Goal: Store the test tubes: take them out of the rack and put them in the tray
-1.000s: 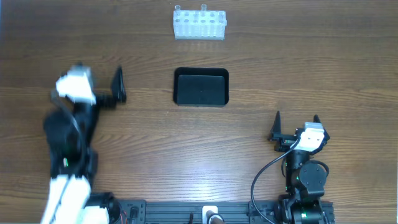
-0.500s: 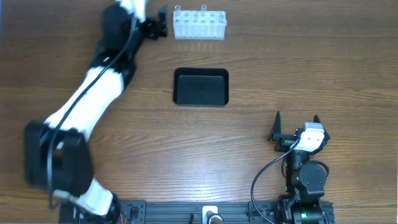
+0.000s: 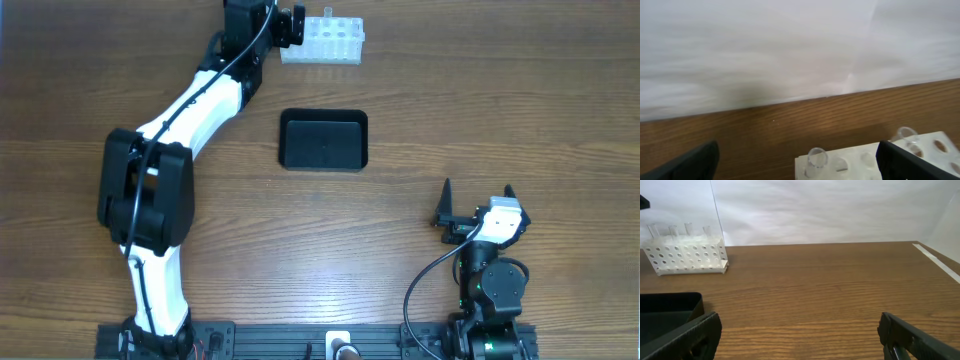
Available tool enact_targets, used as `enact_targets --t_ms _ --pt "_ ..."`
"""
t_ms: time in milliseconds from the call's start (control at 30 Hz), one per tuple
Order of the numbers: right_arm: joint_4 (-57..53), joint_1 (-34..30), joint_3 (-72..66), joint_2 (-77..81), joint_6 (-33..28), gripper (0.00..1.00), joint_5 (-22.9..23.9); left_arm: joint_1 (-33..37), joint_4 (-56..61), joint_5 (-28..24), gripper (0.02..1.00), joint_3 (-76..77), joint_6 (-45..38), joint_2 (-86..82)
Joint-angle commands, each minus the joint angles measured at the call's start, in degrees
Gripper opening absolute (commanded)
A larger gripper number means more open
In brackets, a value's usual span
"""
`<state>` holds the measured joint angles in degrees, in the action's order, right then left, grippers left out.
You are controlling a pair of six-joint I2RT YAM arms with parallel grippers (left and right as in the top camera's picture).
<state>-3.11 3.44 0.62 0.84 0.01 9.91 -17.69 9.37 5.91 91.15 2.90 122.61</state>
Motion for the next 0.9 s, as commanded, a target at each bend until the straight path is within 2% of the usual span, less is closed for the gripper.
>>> enact_targets --t_ms 33,300,433,700,900 --pt "-0.2 0.3 -0.3 -0.5 0.2 0.993 -0.4 -0.7 0.0 2.2 0.998 2.7 1.0 3.1" --pt "-0.2 0.3 -0.3 -0.5 0.2 0.993 -0.4 -1.5 0.0 3.4 0.996 2.7 1.0 4.7" --pt "-0.2 0.3 -0.3 -0.5 0.2 0.991 -0.4 -1.7 0.3 4.7 0.941 2.7 1.0 5.5" --pt "-0.2 0.3 -0.3 -0.5 0.2 0.991 -0.4 -1.7 3.1 5.1 0.901 2.7 1.0 8.0" --pt "-0.2 0.3 -0.3 -0.5 0.2 0.991 -0.4 -1.7 3.7 5.1 0.783 2.7 1.0 8.5"
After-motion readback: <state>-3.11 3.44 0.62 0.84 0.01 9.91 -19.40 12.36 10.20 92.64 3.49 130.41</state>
